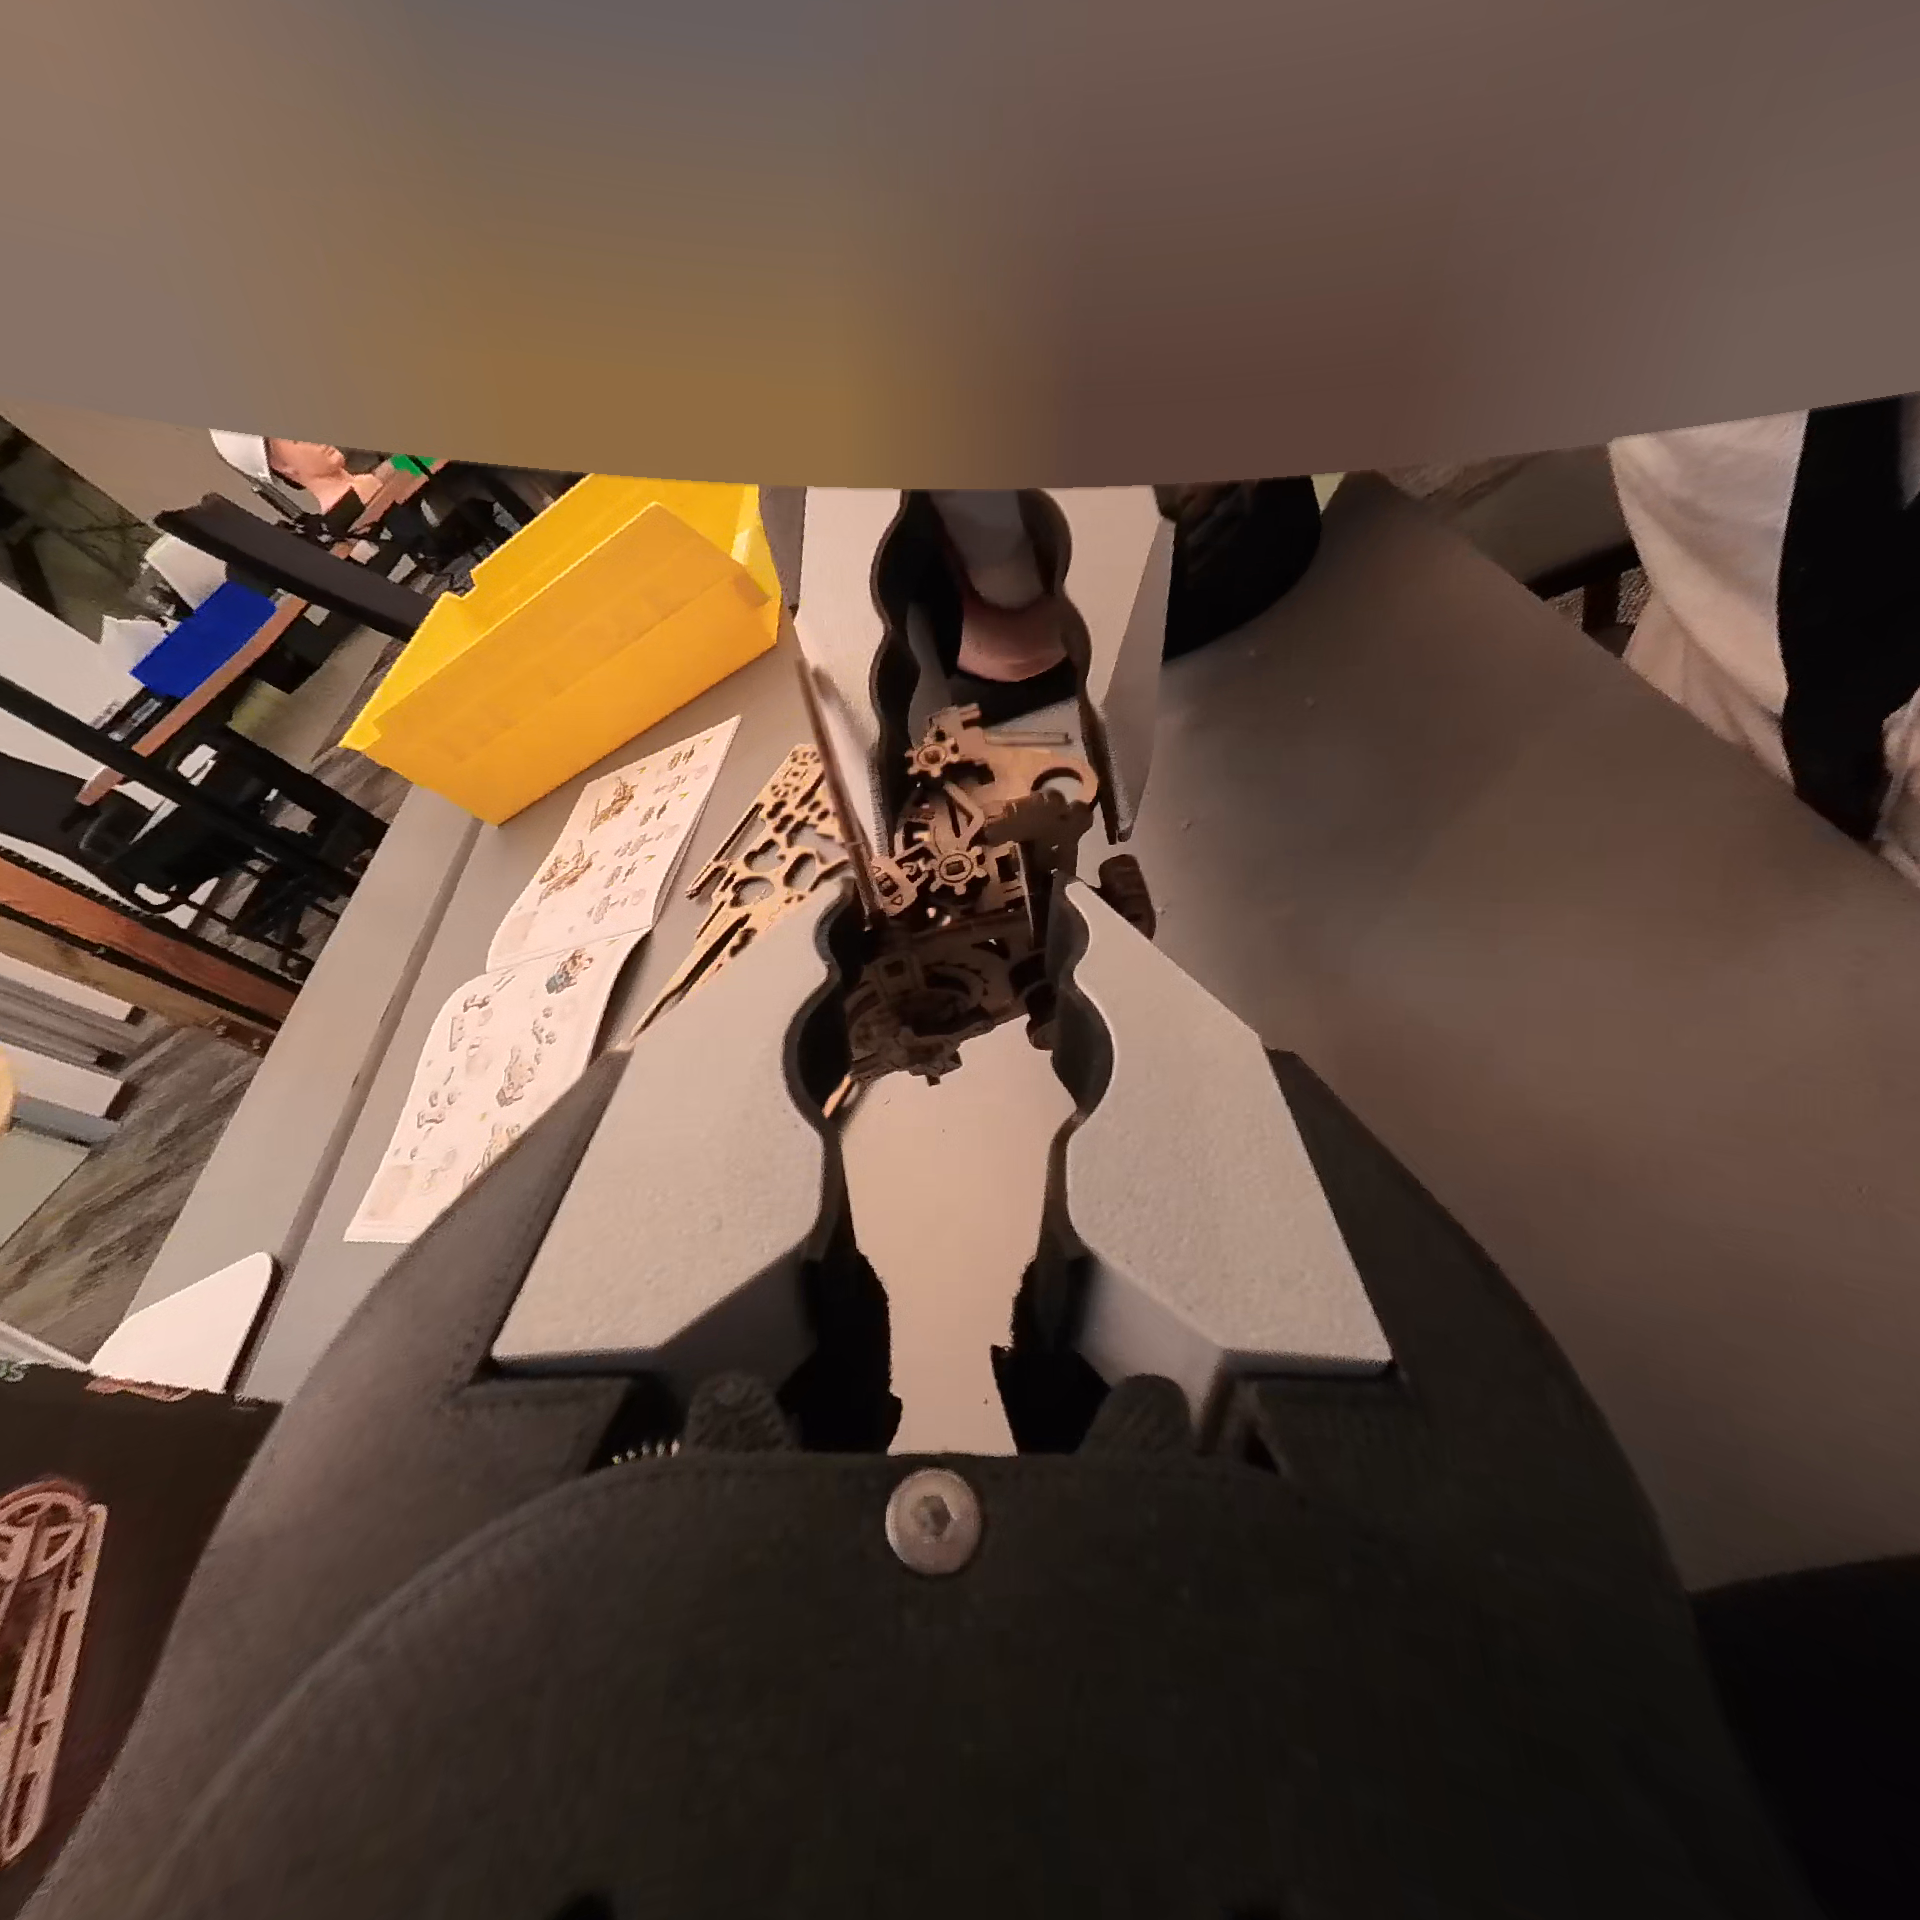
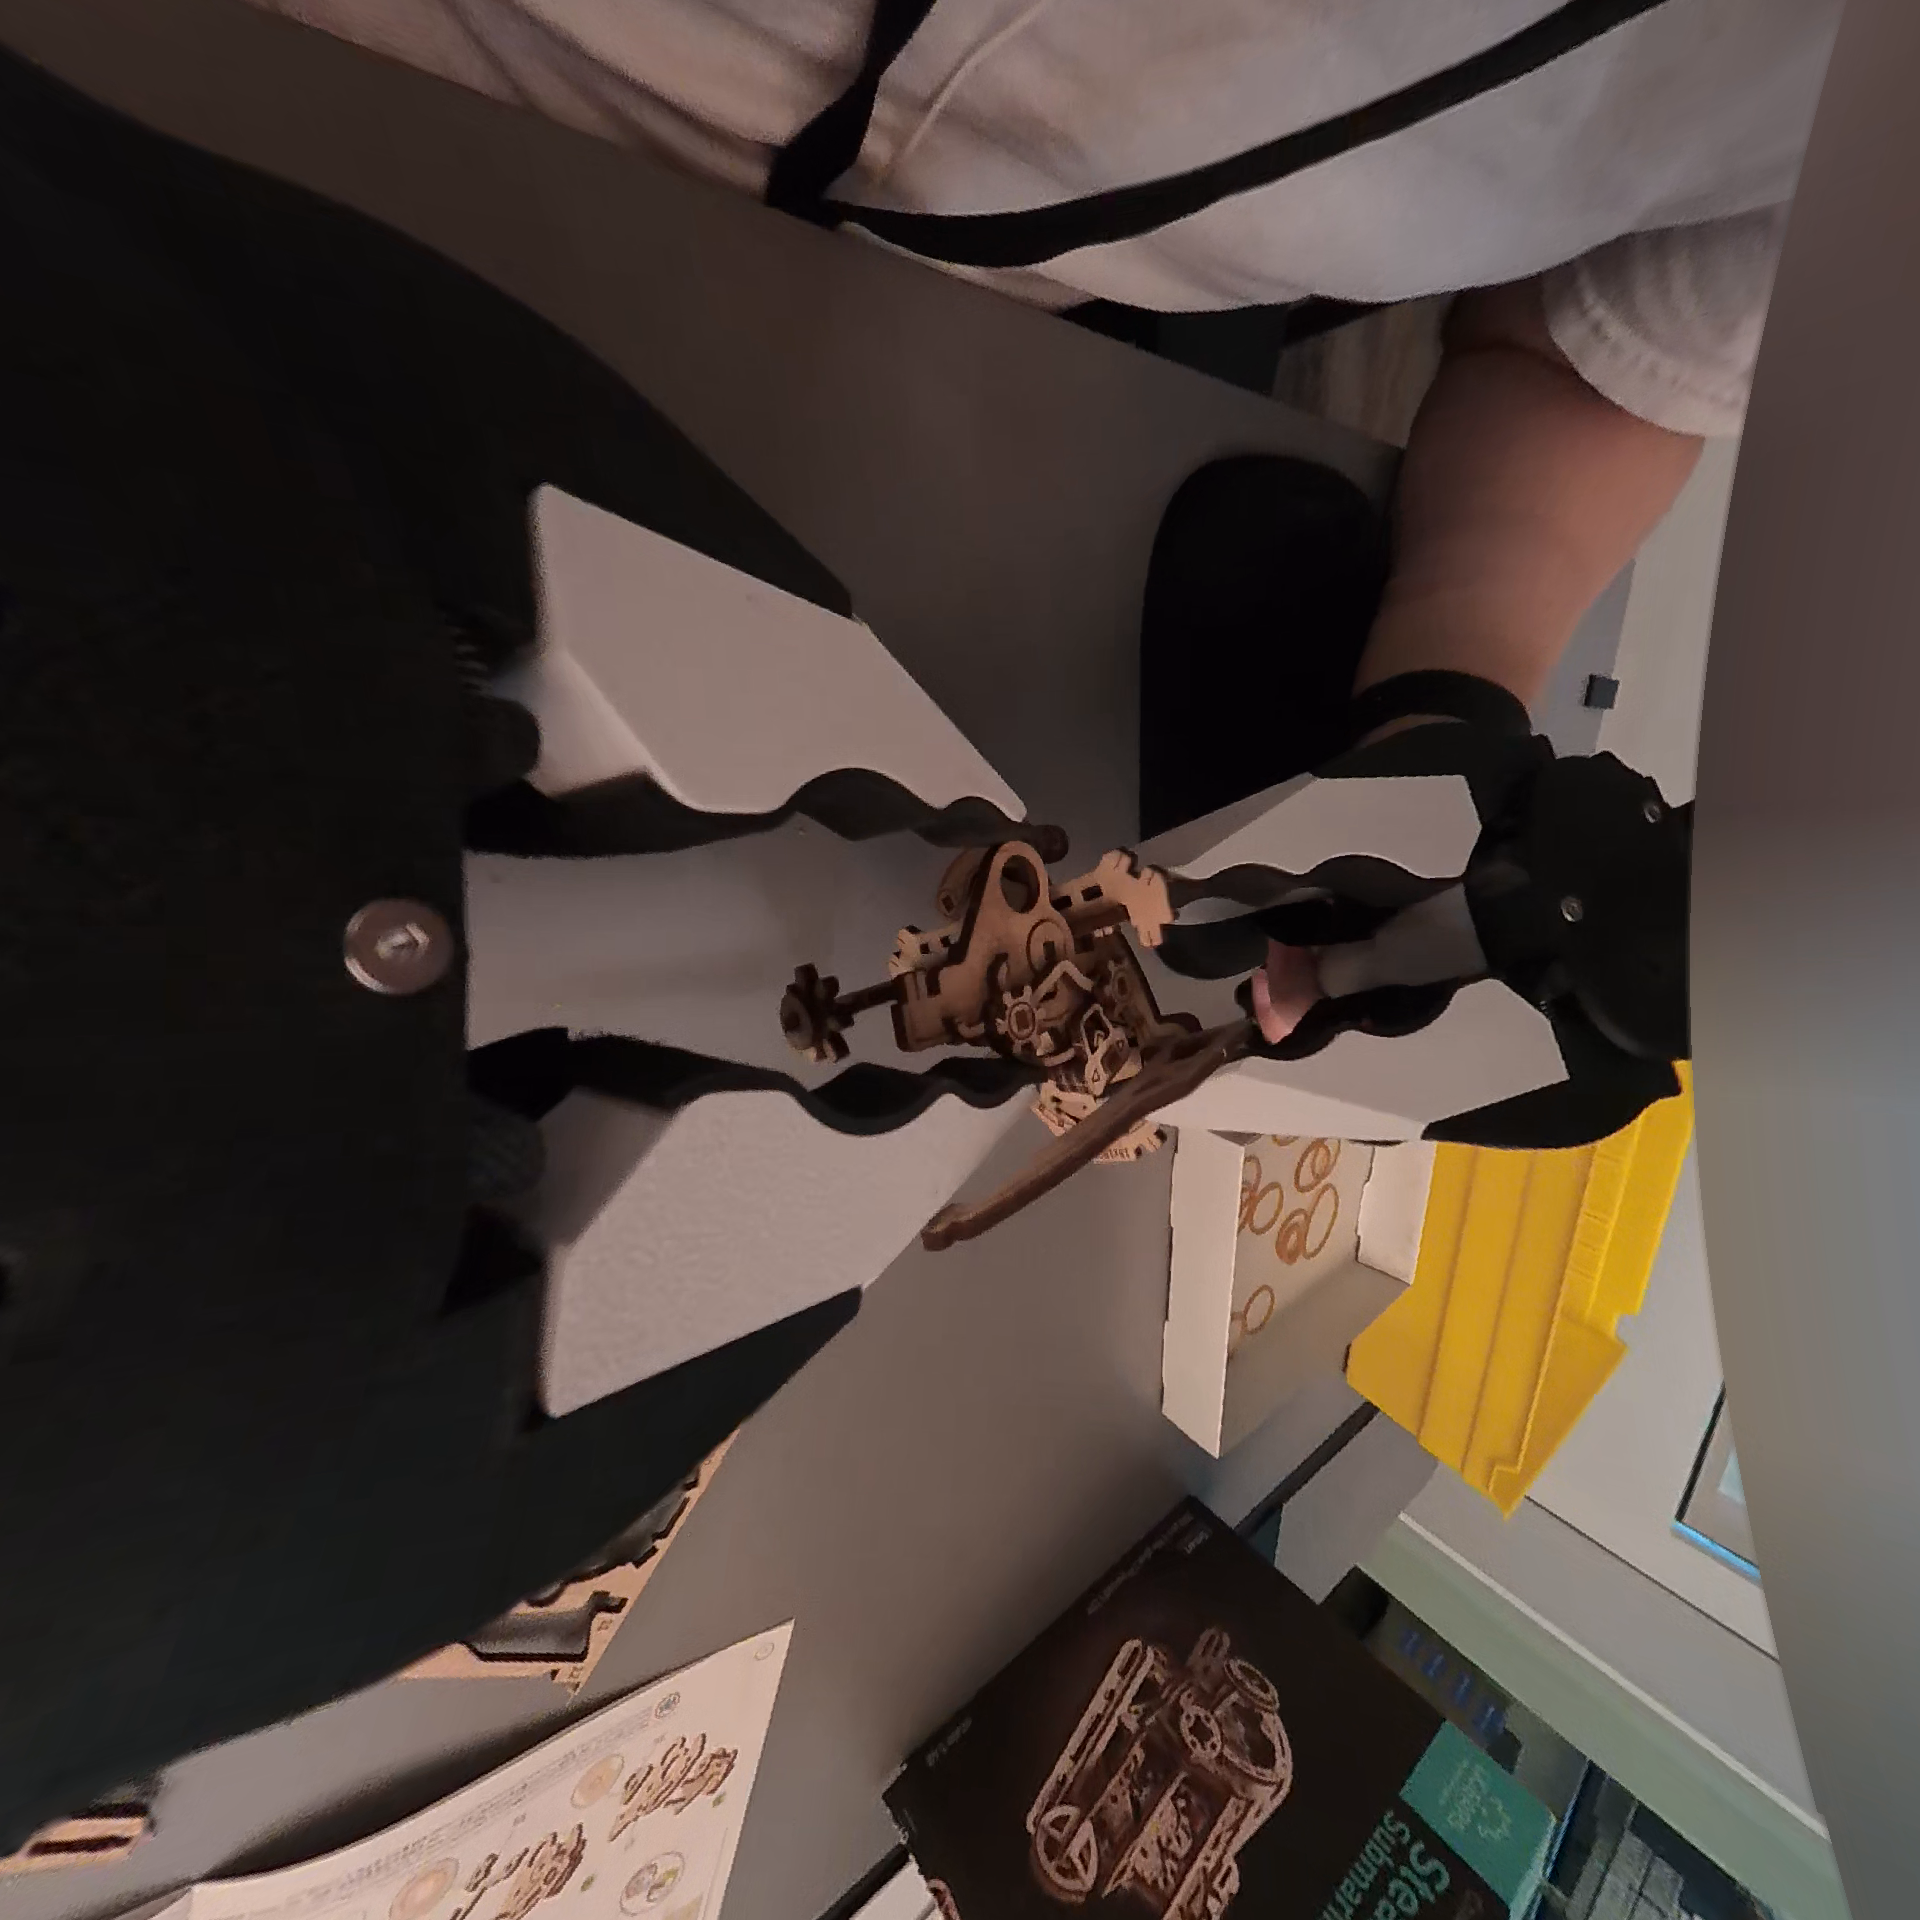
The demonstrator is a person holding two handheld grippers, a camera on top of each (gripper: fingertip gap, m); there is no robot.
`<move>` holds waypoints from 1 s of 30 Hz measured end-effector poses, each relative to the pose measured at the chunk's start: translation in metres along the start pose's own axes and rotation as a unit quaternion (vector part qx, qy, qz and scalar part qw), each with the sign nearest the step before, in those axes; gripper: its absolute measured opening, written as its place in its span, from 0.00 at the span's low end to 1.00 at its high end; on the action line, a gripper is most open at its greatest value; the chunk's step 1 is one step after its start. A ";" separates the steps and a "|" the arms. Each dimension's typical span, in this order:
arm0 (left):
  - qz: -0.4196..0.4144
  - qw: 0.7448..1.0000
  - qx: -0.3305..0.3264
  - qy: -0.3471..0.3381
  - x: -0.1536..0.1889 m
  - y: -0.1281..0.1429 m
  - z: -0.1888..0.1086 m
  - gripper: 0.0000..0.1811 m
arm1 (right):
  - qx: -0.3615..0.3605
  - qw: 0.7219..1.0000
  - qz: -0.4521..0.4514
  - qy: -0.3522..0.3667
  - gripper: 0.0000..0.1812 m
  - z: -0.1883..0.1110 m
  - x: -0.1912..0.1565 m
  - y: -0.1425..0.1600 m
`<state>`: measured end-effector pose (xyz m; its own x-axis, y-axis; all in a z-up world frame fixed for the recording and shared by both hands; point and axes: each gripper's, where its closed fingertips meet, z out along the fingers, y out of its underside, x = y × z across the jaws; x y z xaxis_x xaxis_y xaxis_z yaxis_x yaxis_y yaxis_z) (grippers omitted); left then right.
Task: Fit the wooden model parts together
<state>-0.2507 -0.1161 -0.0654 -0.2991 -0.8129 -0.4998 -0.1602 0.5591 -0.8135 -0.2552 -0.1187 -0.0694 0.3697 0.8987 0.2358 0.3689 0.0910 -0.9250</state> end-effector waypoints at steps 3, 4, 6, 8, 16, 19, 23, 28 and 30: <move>-0.013 1.000 0.000 -0.005 -0.004 -0.001 -0.001 0.18 | 0.005 1.000 0.003 0.006 0.22 0.000 0.003 -0.002; -0.016 1.000 -0.003 -0.013 -0.007 0.001 -0.002 0.18 | 0.006 1.000 0.009 0.018 0.22 0.001 0.006 -0.002; -0.021 1.000 -0.006 -0.006 -0.006 0.004 -0.003 0.18 | 0.001 0.999 0.012 0.033 0.22 0.003 0.006 0.000; -0.017 1.000 -0.006 0.006 -0.002 0.004 -0.002 0.18 | -0.005 0.999 0.013 0.031 0.22 0.004 0.002 0.003; -0.045 0.998 0.031 0.038 0.004 -0.004 -0.003 0.19 | 0.005 1.000 0.010 -0.018 0.22 0.001 -0.006 -0.001; -0.052 0.997 0.048 0.011 -0.006 -0.009 -0.006 0.18 | 0.038 0.999 0.039 -0.001 0.23 0.000 0.002 -0.010; -0.058 0.997 0.051 -0.009 -0.014 -0.009 -0.010 0.18 | 0.068 0.995 0.071 0.016 0.23 0.000 0.009 -0.016; -0.068 0.996 0.059 -0.001 -0.012 -0.011 -0.011 0.18 | 0.084 0.993 0.087 0.010 0.24 0.002 0.008 -0.019; -0.073 0.995 0.060 0.008 -0.010 -0.011 -0.010 0.19 | 0.093 0.991 0.091 0.001 0.24 0.001 0.005 -0.021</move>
<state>-0.2556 -0.1124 -0.0479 -0.2959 -0.8810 -0.3691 -0.0898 0.4103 -0.9075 -0.2620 -0.1152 -0.0488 0.4181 0.9064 0.0610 0.1317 0.0060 -0.9913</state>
